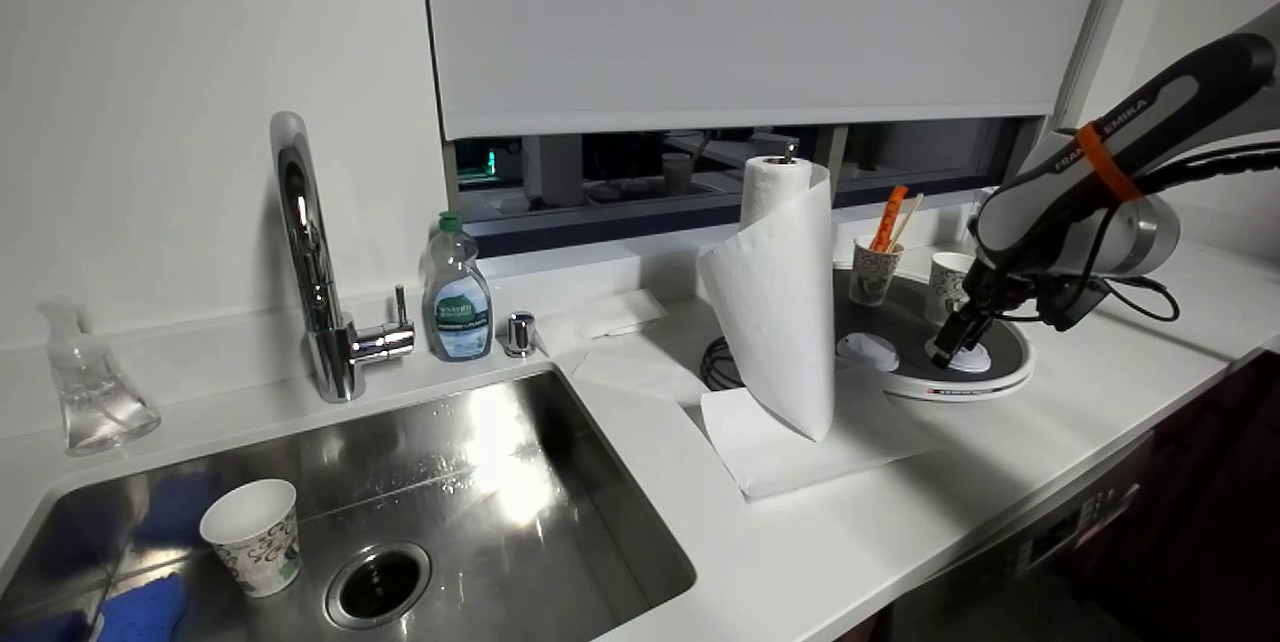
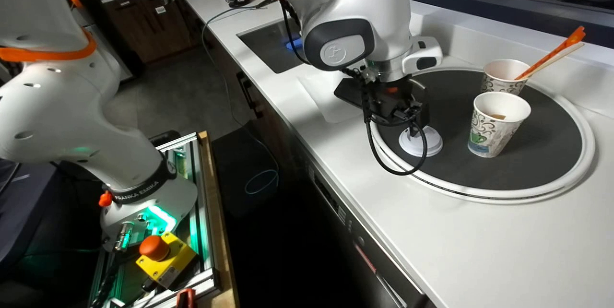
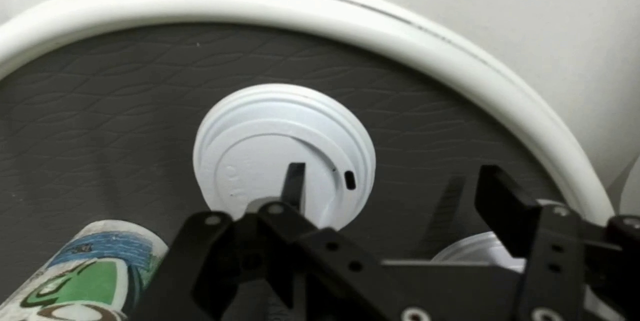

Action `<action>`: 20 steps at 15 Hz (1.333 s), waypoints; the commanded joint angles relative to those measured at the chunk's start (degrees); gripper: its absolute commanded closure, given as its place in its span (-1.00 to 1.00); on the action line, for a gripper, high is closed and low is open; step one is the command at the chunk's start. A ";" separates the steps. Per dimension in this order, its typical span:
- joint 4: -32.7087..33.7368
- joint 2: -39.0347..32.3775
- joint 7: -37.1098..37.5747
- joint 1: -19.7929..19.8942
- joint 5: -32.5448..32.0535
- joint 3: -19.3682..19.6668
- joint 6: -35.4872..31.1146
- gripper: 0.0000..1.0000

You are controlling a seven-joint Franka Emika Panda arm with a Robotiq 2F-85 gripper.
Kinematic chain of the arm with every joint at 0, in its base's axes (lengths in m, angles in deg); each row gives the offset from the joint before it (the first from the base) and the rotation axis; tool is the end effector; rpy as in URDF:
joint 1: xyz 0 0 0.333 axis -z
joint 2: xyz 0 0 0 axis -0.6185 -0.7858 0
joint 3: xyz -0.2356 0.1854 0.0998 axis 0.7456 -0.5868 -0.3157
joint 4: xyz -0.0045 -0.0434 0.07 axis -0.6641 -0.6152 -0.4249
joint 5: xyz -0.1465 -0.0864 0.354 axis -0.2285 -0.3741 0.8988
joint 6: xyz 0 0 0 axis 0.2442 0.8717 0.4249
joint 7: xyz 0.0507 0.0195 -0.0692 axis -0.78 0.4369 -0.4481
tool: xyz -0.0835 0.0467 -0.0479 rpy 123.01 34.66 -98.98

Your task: Move the coffee cup on the right backwards then place the cup on the left forwards and put the white lid on top of the coffee cup at the front.

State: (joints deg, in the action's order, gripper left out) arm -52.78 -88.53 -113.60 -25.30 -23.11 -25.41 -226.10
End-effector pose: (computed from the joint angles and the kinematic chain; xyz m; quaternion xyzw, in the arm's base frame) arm 0.5448 -0.1411 0.2534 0.9840 0.1376 0.1091 0.0290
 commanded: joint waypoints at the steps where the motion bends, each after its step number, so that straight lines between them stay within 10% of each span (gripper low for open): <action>1: -2.36 0.68 -2.61 1.85 -0.93 -1.25 -5.33 -0.98; 7: -0.07 -0.70 -0.02 0.74 -3.32 -0.66 -3.90 -1.00; 20: 1.46 -3.21 1.40 0.99 -4.56 -1.85 -2.68 -0.03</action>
State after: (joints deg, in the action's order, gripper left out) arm -52.39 -90.66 -113.71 -24.75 -26.82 -26.86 -230.03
